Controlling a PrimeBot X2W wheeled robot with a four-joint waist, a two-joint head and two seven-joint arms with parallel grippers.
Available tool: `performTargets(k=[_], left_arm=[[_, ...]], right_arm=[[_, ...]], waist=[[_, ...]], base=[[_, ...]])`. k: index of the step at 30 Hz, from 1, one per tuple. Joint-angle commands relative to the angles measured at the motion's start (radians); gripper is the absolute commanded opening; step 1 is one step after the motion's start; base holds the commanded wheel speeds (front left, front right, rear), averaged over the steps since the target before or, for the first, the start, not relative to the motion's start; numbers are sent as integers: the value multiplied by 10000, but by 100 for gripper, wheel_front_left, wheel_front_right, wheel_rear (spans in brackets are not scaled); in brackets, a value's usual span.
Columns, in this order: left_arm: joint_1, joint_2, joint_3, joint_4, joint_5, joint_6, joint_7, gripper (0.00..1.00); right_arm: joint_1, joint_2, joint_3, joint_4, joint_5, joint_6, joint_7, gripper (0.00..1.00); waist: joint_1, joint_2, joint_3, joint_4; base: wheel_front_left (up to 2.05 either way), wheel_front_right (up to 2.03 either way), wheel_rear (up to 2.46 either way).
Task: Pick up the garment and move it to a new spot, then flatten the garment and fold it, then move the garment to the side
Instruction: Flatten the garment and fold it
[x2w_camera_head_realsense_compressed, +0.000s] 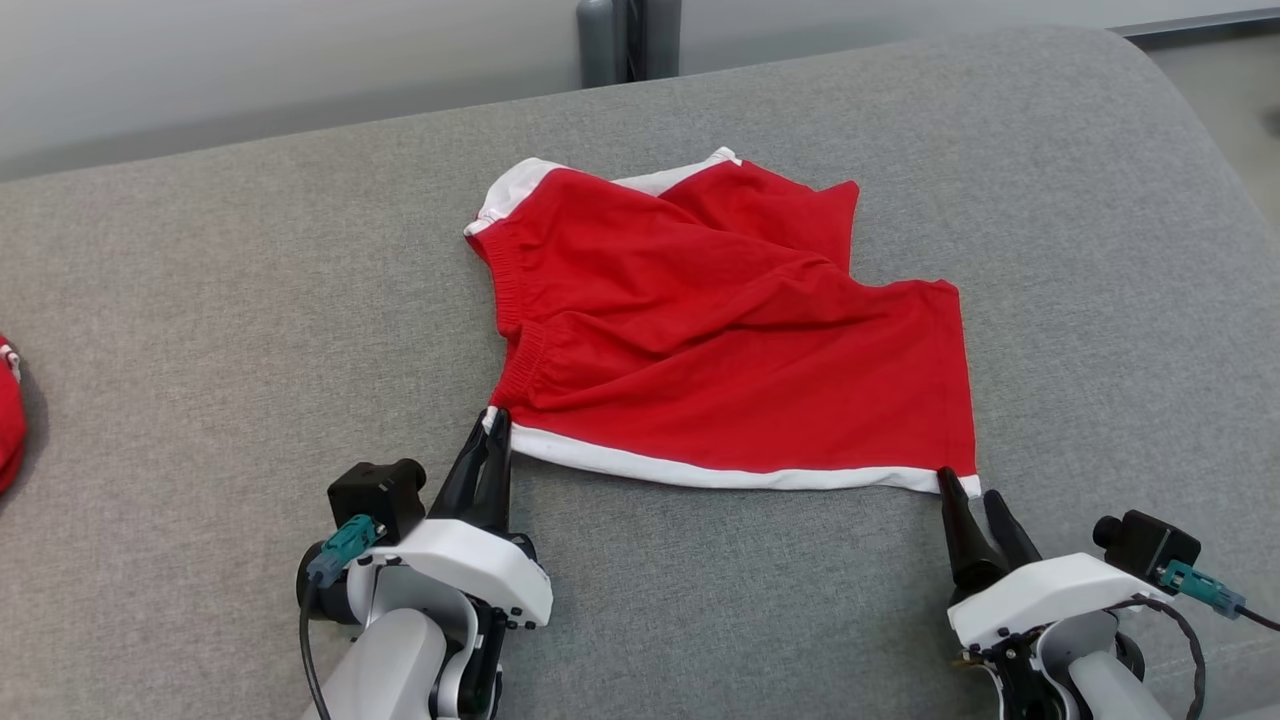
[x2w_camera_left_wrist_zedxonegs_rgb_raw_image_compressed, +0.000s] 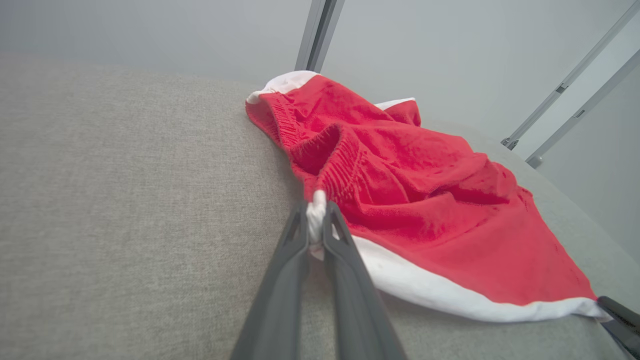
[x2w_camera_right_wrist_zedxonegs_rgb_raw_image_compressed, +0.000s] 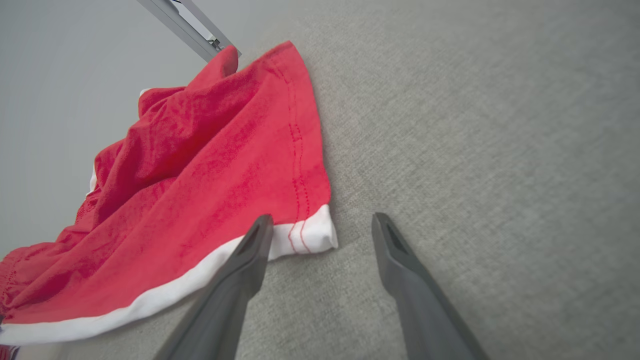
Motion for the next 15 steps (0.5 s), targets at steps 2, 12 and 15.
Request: performTargets(k=[2, 12, 15], left_arm=[[49, 51, -5, -70, 43, 48, -11, 0], [142, 50, 5, -202, 33, 86, -11, 0], [246, 50, -11, -489, -311, -109, -11, 0]], right_arm=[[-4, 77, 253, 337, 323, -1, 175, 100], [-320, -294, 1068, 480, 335, -1, -32, 0], [-454, -494, 979, 137, 310, 0, -285, 0]], waist=[[0, 0, -22, 82], [0, 0, -130, 273], [0, 0, -251, 290]], base=[[0, 0, 0], [0, 0, 0], [0, 0, 0]])
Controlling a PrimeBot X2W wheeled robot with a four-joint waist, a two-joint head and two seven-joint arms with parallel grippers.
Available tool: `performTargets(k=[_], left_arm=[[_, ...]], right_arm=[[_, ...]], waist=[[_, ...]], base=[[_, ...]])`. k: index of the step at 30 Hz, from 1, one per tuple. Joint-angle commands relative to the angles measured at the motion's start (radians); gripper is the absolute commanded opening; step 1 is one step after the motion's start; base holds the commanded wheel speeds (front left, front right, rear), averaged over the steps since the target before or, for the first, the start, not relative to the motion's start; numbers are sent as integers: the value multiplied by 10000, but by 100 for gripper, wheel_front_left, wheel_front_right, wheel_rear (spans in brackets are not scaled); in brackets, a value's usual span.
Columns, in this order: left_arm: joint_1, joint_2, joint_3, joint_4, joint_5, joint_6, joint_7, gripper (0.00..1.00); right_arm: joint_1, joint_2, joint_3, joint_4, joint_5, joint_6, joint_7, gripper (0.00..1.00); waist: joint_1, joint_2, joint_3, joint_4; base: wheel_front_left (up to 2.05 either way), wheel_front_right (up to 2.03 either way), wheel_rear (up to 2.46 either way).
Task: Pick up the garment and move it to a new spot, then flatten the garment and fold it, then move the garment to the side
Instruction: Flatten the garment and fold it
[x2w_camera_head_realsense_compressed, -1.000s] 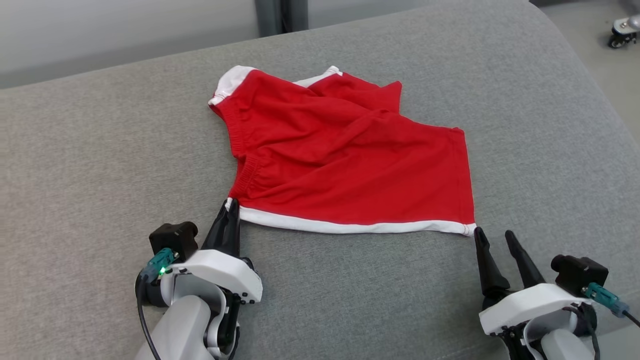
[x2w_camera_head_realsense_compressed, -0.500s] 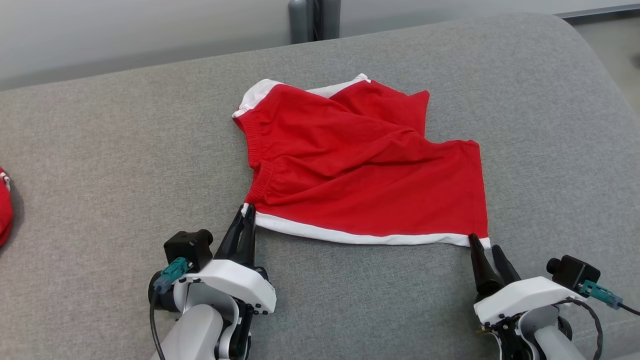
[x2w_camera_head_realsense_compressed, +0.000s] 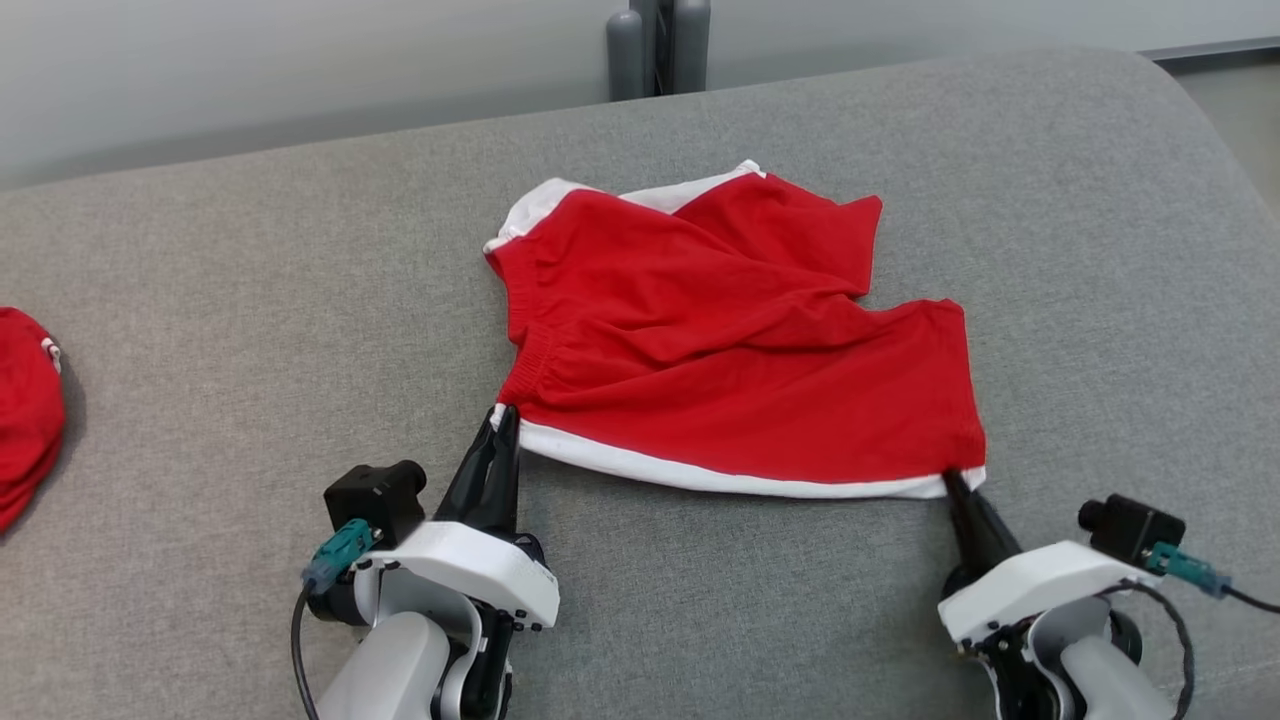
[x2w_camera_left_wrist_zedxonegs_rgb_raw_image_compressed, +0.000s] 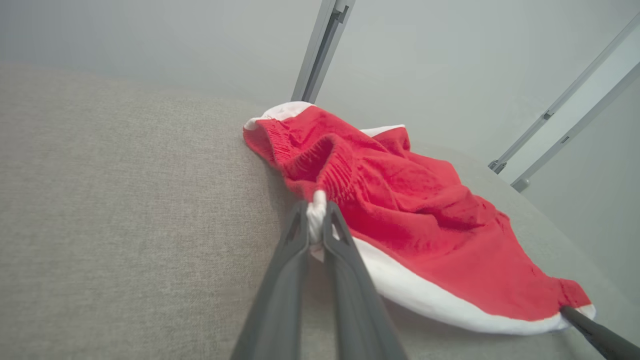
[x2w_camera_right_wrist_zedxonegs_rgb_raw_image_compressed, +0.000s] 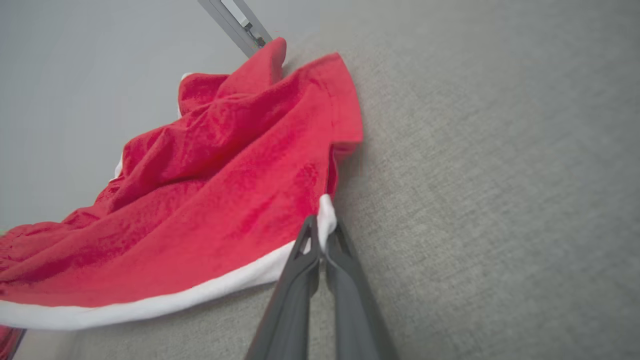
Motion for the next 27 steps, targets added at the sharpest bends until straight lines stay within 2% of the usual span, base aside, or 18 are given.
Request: performTargets(k=[1, 5, 7, 14, 22, 27], left_arm=[[119, 48, 16, -164, -182, -100, -11, 0], [146, 48, -81, -463, -493, -194, -11, 0], [-25, 50, -187, -798, -890, -300, 55, 0], [-1097, 133, -264, -1755, -1134, -398, 978, 0], [-2853, 173, 159, -2568, -1936, 65, 2933, 0], [-4488, 257, 646, -2674, -2435, 603, 4242, 0]], right_arm=[[-152, -156, -70, -275, 52, 0, -143, 0], [-232, -475, -35, -847, -63, 0, -187, 0], [-482, -967, -23, -1332, -472, 0, -214, 0], [-1620, -1673, -354, -2473, -1494, 0, 359, 0], [-3325, -1867, -796, -3611, -2461, 0, 1554, 0], [-4777, -1700, -1134, -3795, -2637, 0, 2383, 0]], waist=[[0, 0, -109, 14], [0, 0, -282, 44], [0, 0, -507, 132], [0, 0, -1074, 321], [0, 0, -1471, 441], [0, 0, -1086, 430]], base=[[0, 0, 0], [0, 0, 0], [0, 0, 0], [0, 0, 0], [0, 0, 0], [0, 0, 0]])
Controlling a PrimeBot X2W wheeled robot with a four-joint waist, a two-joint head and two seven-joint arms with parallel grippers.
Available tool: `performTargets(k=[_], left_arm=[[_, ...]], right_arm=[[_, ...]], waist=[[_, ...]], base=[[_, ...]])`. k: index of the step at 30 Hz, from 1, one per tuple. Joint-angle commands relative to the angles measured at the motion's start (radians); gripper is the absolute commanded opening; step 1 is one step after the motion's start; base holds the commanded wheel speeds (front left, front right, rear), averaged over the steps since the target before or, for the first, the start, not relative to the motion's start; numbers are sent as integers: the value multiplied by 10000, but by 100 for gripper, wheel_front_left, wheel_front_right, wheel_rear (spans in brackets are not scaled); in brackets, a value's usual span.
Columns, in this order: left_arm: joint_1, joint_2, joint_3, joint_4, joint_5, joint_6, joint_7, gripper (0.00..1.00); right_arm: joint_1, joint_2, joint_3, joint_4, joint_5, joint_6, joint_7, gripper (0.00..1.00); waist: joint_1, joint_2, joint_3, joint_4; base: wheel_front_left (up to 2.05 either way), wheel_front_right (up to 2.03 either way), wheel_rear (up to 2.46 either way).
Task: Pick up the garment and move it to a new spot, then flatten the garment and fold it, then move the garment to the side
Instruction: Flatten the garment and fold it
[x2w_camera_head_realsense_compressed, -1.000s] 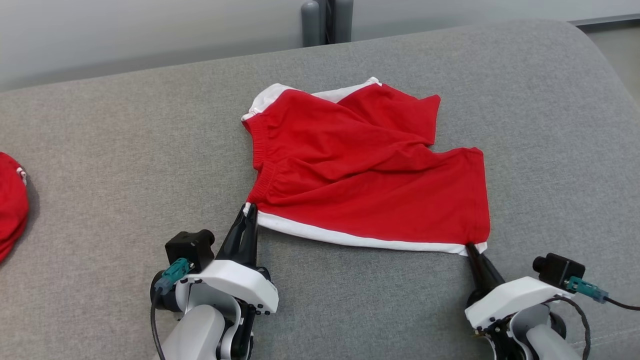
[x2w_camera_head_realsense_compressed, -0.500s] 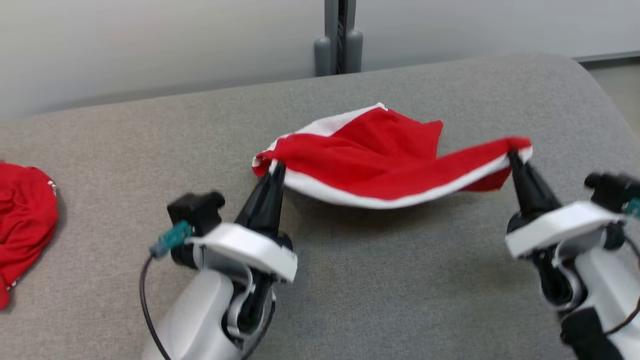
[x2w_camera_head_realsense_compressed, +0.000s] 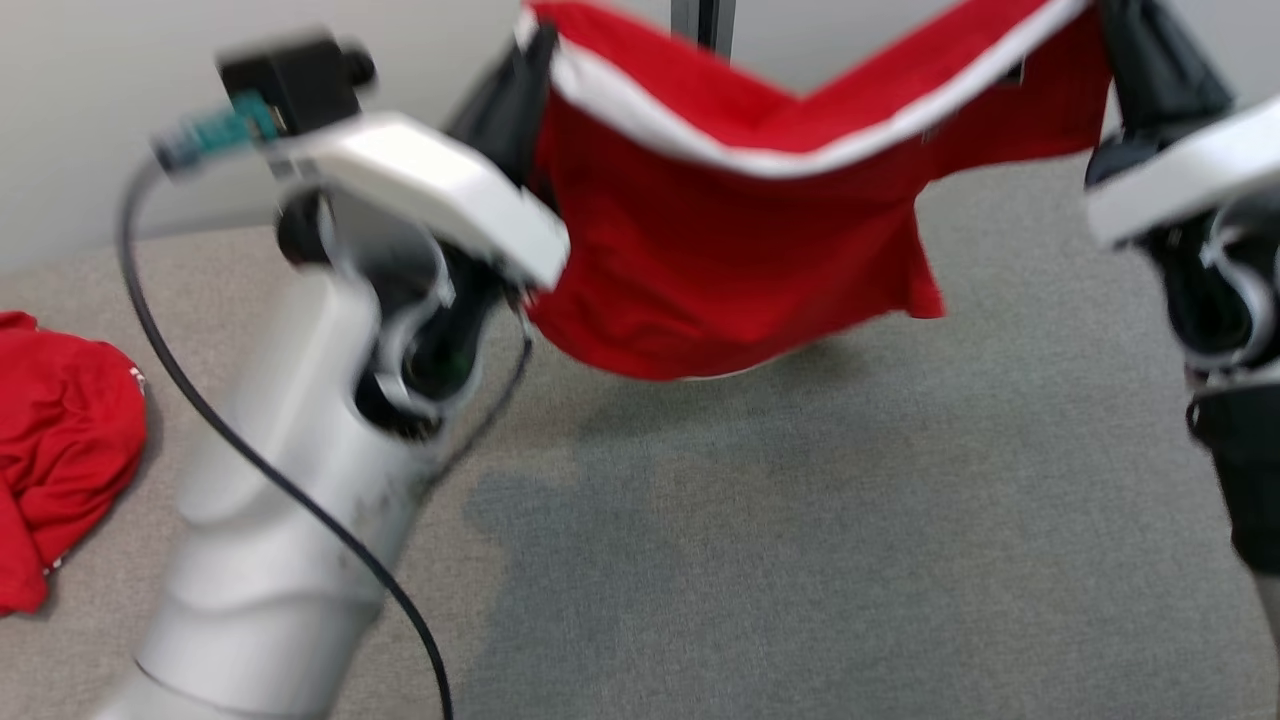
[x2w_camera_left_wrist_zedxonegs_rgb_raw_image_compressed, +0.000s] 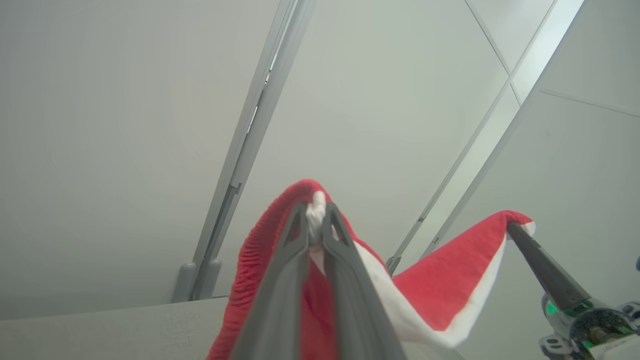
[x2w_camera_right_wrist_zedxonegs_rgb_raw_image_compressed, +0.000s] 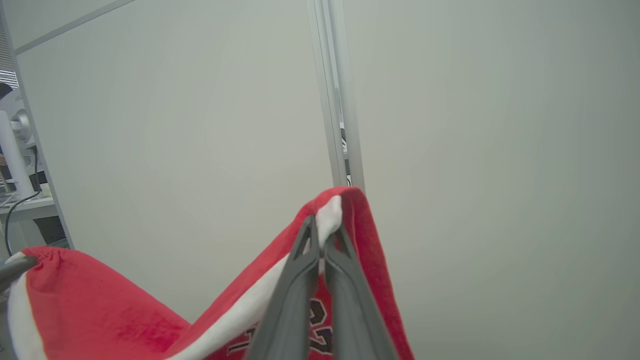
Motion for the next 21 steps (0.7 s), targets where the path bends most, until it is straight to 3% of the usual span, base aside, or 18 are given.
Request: performTargets(k=[1, 5, 9, 16, 21], left_arm=[[-412, 131, 93, 60, 1, 90, 166, 0], [-2054, 244, 300, 556, 33, 448, 866, 0], [-4069, 196, 459, 1388, 284, 673, 908, 0], [-7673, 198, 915, 3397, 857, 245, -657, 0], [-8982, 123, 1019, 4695, 1085, -172, -1973, 0]], right_arm=[[-360, -10, -20, 42, -95, 0, 133, 0], [-1853, -31, 114, 429, -195, 0, 580, 0], [-3699, -119, 456, 946, -254, 0, 624, 0], [-7279, 278, 670, 2919, -598, 0, -900, 0], [-8606, 712, 736, 4243, -812, 0, -2040, 0]], waist=[[0, -1, 294, -34], [0, -1, 1221, -80], [0, -1, 2651, -112], [0, -1, 4688, -365], [0, -1, 5409, -405]], base=[[0, 0, 0], [0, 0, 0], [0, 0, 0], [0, 0, 0], [0, 0, 0]])
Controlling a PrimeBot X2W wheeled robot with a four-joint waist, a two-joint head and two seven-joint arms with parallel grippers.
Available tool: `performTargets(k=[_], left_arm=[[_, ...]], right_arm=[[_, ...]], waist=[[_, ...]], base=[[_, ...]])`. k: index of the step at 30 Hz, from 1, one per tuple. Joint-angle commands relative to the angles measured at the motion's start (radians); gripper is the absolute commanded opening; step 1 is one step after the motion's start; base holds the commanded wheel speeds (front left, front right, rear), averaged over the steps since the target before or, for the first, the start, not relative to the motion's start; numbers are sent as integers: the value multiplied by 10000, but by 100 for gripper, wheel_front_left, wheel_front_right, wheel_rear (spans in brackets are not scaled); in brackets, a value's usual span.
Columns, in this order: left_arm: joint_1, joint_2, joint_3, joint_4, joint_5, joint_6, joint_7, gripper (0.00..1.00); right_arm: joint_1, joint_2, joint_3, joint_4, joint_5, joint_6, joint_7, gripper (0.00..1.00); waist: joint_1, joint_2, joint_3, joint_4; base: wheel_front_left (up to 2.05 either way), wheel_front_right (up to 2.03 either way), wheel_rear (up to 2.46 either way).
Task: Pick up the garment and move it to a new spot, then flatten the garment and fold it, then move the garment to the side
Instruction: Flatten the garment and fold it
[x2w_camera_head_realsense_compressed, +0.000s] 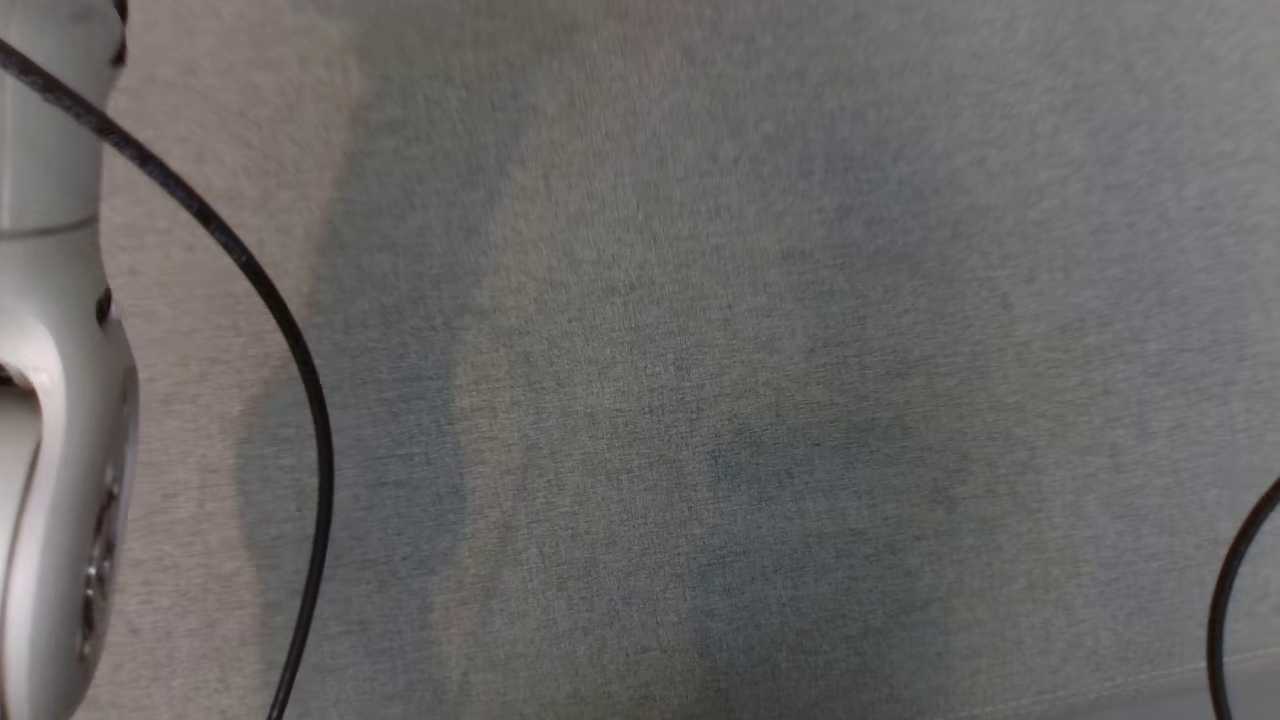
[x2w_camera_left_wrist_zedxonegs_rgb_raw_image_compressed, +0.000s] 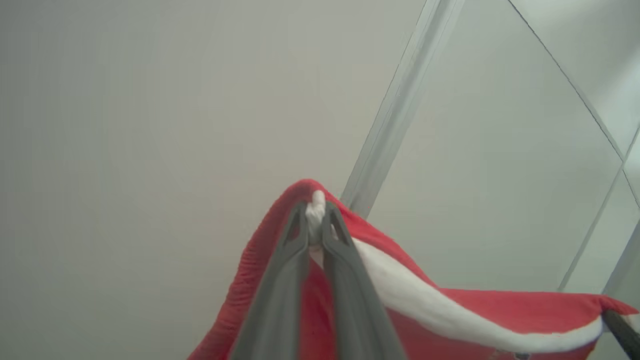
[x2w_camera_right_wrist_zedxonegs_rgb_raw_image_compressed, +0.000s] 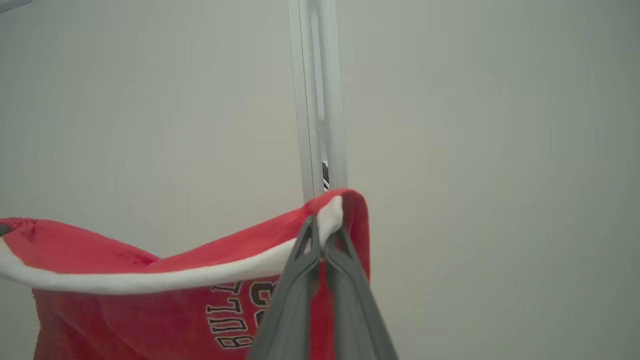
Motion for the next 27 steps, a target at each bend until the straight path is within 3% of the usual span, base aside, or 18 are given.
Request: performTargets(k=[1, 7, 12, 19, 27], left_arm=[[-257, -4, 60, 339, 68, -102, -298, 0], [-550, -104, -118, 2211, 243, -566, -1605, 0], [21, -130, -495, 3545, 415, -1040, -2012, 0], [957, -196, -898, 4902, 464, -1581, -2056, 0], [1850, -214, -1555, 5765, 704, -1692, -1223, 0]], right_arm=[[-189, 163, 109, 276, -71, 0, -205, 0], [-81, 726, 417, 1544, 420, -1, -649, 0], [741, 967, 1126, 2169, 841, 0, -719, 0], [1948, 444, 2299, 2452, 1823, 0, -720, 0], [2816, -121, 3512, 2750, 2742, -1, -193, 0]], waist=[[0, 0, 979, -151], [0, 0, 1885, -184], [0, 0, 2336, -74], [0, 0, 2193, 343], [0, 0, 1496, 635]], base=[[0, 0, 0], [0, 0, 0], [0, 0, 0], [0, 0, 0], [0, 0, 0]])
